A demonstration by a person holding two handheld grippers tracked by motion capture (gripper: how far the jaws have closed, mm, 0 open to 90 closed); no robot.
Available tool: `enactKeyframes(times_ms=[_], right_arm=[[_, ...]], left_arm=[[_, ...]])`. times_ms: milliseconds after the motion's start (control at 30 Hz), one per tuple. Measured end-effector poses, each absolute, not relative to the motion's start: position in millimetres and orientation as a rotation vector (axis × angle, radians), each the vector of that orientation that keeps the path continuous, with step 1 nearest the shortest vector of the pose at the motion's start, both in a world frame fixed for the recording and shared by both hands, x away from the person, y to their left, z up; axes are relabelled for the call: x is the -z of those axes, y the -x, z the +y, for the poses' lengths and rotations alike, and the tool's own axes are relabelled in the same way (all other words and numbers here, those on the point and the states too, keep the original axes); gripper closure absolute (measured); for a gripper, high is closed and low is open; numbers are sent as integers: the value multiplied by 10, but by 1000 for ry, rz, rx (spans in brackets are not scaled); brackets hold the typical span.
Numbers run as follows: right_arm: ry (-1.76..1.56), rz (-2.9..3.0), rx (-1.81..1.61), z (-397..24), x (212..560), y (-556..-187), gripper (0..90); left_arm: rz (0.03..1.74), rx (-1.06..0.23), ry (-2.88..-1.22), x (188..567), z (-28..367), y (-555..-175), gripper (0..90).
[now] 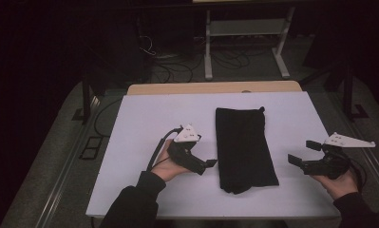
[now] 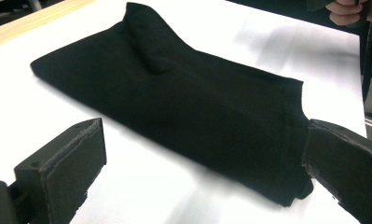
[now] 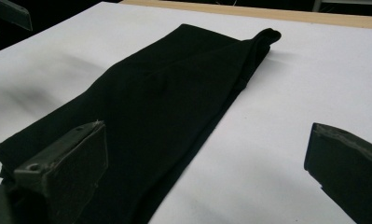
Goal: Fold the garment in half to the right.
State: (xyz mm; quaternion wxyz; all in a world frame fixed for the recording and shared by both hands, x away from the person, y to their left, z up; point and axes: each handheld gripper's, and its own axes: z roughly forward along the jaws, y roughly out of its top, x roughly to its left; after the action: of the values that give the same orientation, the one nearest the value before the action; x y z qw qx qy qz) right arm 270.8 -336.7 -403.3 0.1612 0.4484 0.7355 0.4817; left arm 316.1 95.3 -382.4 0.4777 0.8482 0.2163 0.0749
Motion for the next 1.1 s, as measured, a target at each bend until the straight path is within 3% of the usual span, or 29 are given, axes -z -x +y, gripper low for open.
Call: enactKeyframes(times_ms=[1100], right_arm=[[-1276,2130,-1355,-3322,4082,-2734,0]], left_arm=[[707,-252,-1992,3929,1841,-3064,0]])
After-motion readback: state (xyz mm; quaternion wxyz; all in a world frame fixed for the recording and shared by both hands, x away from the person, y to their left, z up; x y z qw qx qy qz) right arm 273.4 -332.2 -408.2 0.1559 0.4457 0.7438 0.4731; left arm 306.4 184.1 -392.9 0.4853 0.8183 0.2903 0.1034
